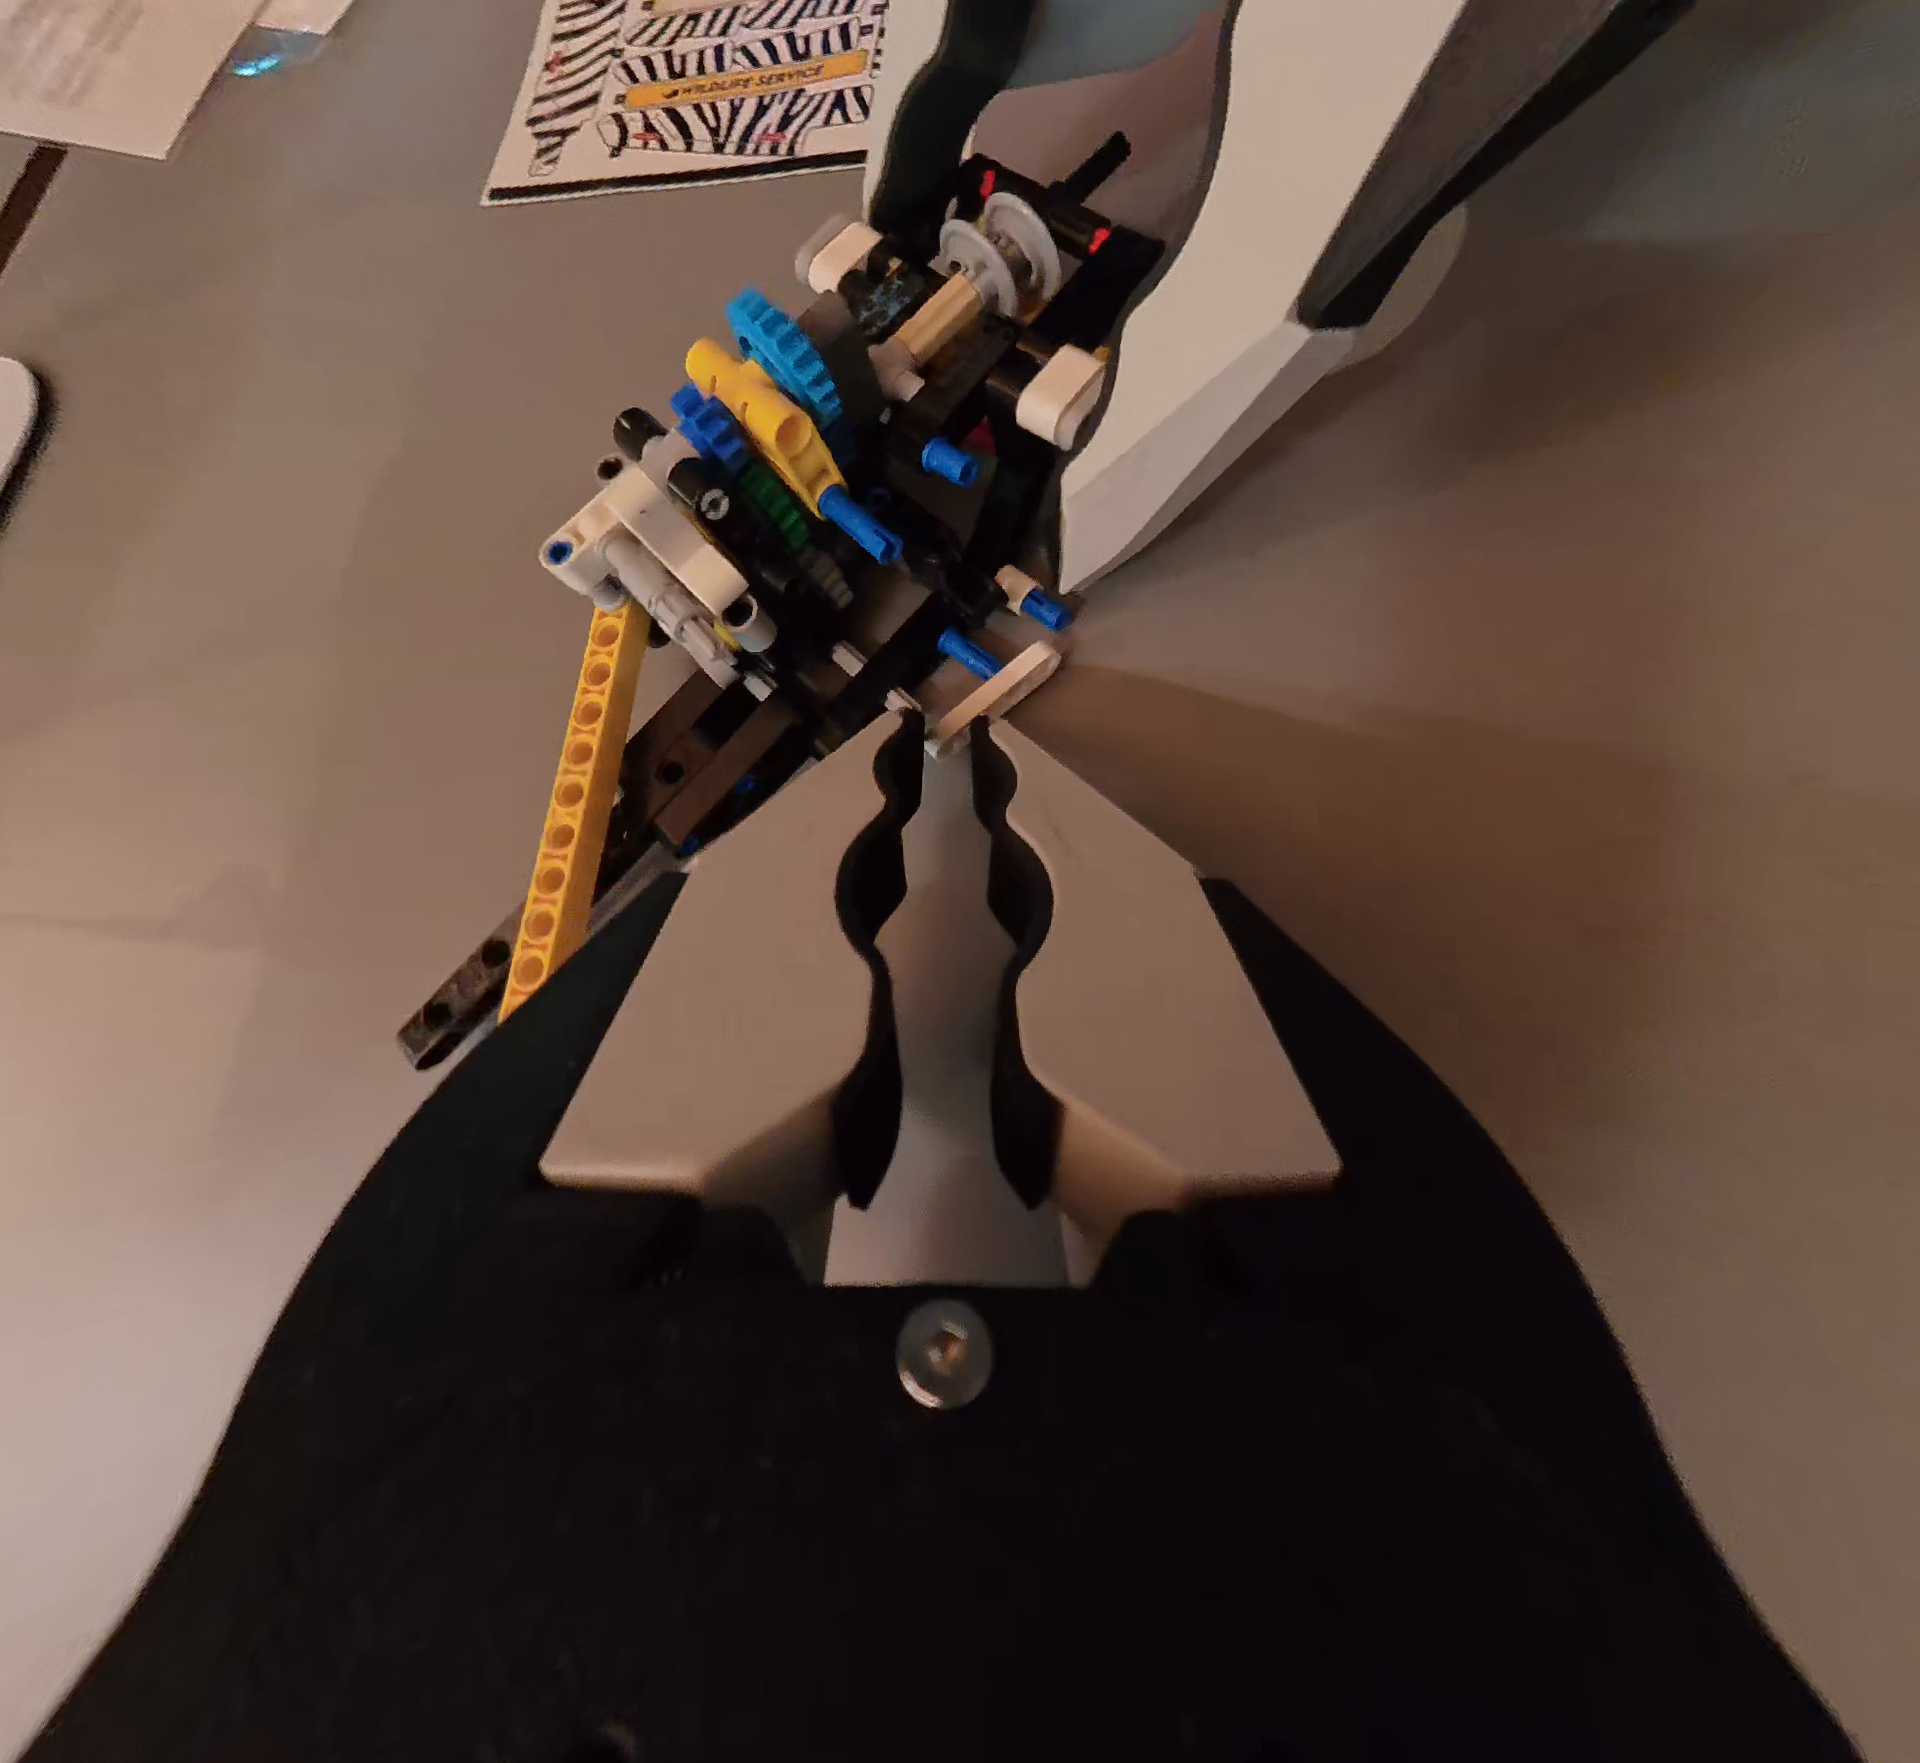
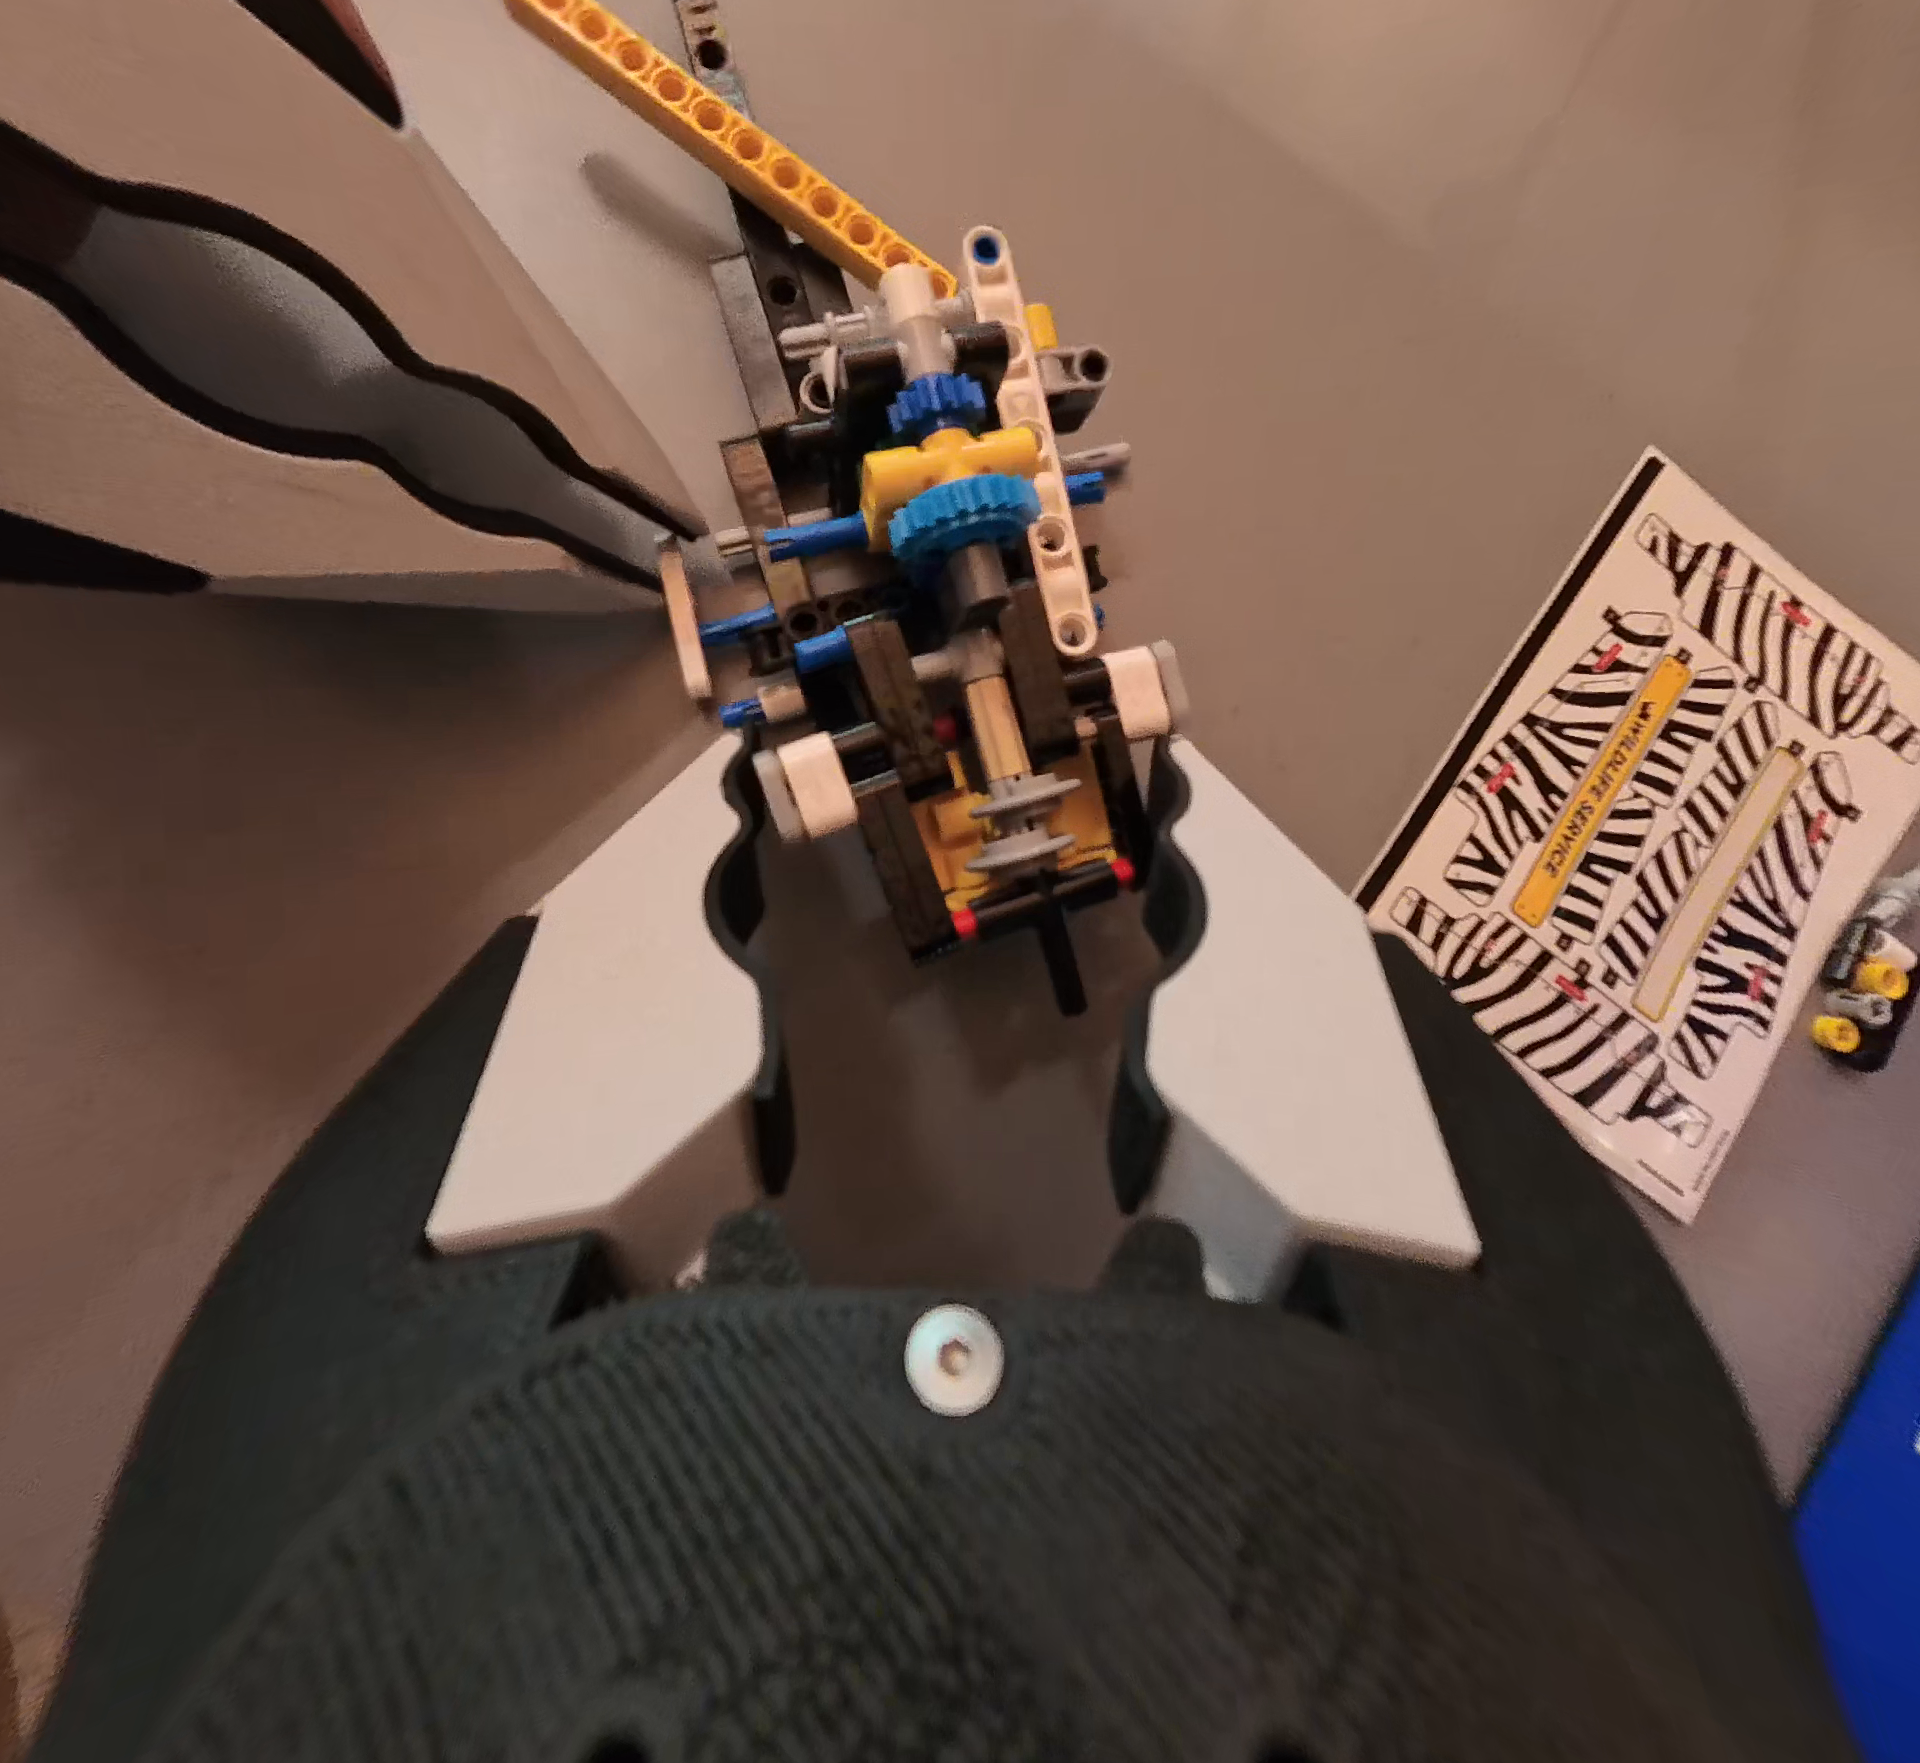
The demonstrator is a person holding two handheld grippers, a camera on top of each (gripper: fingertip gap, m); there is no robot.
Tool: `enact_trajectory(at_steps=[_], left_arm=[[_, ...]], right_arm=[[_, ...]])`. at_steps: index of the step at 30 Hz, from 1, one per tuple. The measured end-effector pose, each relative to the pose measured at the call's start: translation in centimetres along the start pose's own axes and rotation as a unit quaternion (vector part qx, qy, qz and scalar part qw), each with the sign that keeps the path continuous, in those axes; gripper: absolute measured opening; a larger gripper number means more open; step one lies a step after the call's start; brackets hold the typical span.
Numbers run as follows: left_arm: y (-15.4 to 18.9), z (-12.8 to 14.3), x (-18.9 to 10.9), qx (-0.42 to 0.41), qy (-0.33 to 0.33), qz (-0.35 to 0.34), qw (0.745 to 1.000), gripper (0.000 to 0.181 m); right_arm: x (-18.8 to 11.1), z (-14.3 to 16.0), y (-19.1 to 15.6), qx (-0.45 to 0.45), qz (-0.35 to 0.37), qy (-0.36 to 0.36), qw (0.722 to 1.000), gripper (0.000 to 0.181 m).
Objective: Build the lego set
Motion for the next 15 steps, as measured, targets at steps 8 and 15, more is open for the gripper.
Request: enact_trajectory(at_steps=[8, 15], left_arm=[[0.22, 0.01, 0.08, 0.026, -0.009, -0.056, 0.998, 0.008], [-0.61, 0.18, 0.09, -0.037, -0.014, -0.042, 0.998, 0.008]], right_arm=[[0.17, 0.13, -0.05, -0.012, 0.007, -0.004, 1.000, 0.072], [0.22, 0.21, 0.01, -0.026, 0.000, 0.000, 1.000, 0.070]])
Point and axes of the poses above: each gripper's, where its closed fingertips meet, x out along the fingers, z out of its underside, y = z × x across the jaws, the point moved 6 cm from there along -x, back along the fingers, and after that the axes turned 15 degrees about y, right-handed, at the moved point
